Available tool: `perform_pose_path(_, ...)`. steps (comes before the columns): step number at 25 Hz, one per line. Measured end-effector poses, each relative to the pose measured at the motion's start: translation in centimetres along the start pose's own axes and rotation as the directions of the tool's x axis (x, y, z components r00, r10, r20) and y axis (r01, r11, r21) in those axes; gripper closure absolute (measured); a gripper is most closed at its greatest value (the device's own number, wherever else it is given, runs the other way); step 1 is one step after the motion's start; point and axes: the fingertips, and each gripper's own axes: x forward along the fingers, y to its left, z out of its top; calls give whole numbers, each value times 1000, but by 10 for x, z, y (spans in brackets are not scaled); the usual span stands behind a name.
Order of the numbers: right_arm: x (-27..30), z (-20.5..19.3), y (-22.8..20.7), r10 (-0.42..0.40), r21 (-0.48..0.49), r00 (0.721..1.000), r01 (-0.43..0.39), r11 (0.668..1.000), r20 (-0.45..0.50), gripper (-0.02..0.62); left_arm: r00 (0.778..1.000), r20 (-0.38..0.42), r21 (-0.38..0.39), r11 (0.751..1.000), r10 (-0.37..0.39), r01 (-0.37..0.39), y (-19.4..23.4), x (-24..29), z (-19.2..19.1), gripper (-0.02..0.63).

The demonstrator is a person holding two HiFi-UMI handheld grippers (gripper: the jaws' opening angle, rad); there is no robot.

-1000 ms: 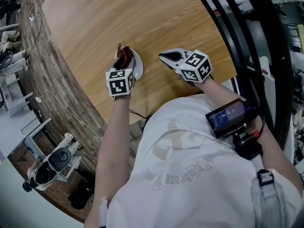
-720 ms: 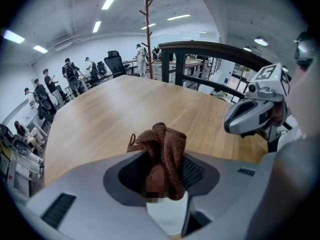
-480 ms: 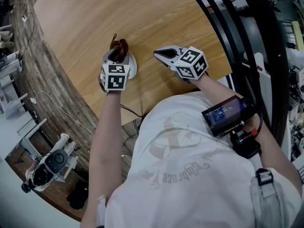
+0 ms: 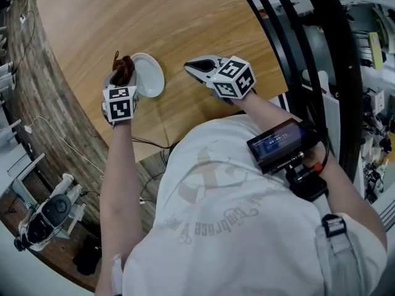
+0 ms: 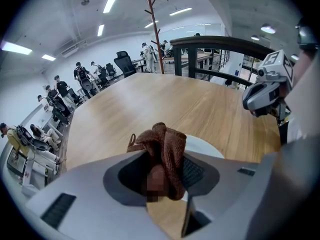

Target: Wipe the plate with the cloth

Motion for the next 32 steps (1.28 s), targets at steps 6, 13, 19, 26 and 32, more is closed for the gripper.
perform_pose_path(6, 2, 7, 11, 44, -106, 999, -45, 993, -15, 581, 994, 106, -131, 991, 2, 12, -16, -18, -7, 436)
perform_pose_path(13, 0, 28, 23, 86, -219, 996, -89, 972, -26, 581, 966, 257, -208, 978, 23, 32, -34, -46, 18, 437)
perform_pose_path(19, -1, 43, 37, 123, -302, 992, -125, 945, -25, 581, 934, 353, -282, 959, 64, 41, -41, -64, 21, 436)
perform_pose_path(26, -5, 57, 44, 173, -274, 985, -165, 948, 6, 581, 897, 437, -362, 927, 74, 100, -58, -79, 15, 436)
perform_pose_path(32, -12, 53, 56, 152, -284, 988, -147, 947, -5, 581, 888, 454, -420, 896, 70, 144, -70, -94, -10, 436)
